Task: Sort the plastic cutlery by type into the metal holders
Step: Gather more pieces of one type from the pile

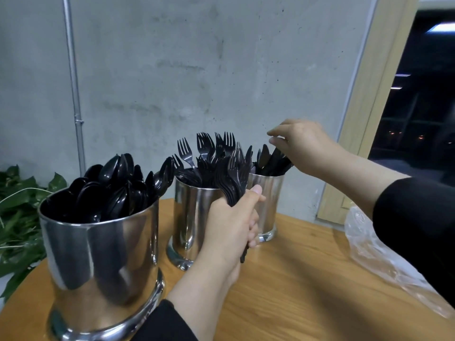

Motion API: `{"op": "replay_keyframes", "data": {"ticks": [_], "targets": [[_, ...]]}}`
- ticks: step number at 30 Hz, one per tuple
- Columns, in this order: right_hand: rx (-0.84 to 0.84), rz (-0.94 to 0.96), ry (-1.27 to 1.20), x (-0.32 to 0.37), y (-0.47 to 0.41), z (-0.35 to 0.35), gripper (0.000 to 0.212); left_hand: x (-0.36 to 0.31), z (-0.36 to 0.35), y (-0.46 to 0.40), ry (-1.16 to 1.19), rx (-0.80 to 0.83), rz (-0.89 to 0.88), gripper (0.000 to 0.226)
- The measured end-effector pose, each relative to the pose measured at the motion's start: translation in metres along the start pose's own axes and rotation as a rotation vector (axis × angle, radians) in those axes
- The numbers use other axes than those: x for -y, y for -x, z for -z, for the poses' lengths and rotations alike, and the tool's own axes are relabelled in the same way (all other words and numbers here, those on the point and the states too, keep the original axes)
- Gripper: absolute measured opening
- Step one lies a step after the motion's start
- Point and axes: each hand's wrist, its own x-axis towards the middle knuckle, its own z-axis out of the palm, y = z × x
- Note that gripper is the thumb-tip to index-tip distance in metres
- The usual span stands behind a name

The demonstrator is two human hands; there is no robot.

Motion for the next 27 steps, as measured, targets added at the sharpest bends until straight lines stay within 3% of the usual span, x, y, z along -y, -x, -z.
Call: {"op": "replay_keyframes", "data": {"ticks": [7, 13, 21, 23, 25, 27], "targets": [[-0.019, 0.138, -0.079, 0.018, 0.001, -0.005, 0.04, 0.004, 0.001, -0.002, -0.003, -0.011, 0.013, 0.025], [-0.042, 0.259, -0.134, 0.031, 0.004, -0.016, 0.032, 0.005, 0.002, -0.004, 0.018, -0.02, 0.01, 0.024], [0.038, 0.126, 0.118, 0.021, -0.015, -0.035, 0.019, 0.006, 0.003, -0.005, 0.037, -0.022, 0.019, 0.024], [0.068, 0.138, 0.209, 0.02, -0.017, -0.043, 0.016, 0.005, 0.003, -0.004, 0.043, -0.023, 0.021, 0.025], [0.067, 0.204, 0.251, 0.02, -0.017, -0.049, 0.025, 0.005, 0.003, -0.004, 0.037, -0.018, 0.023, 0.026], [0.06, 0.257, 0.236, 0.021, -0.016, -0.049, 0.015, 0.004, 0.003, -0.004, 0.031, -0.009, 0.024, 0.027]]}}
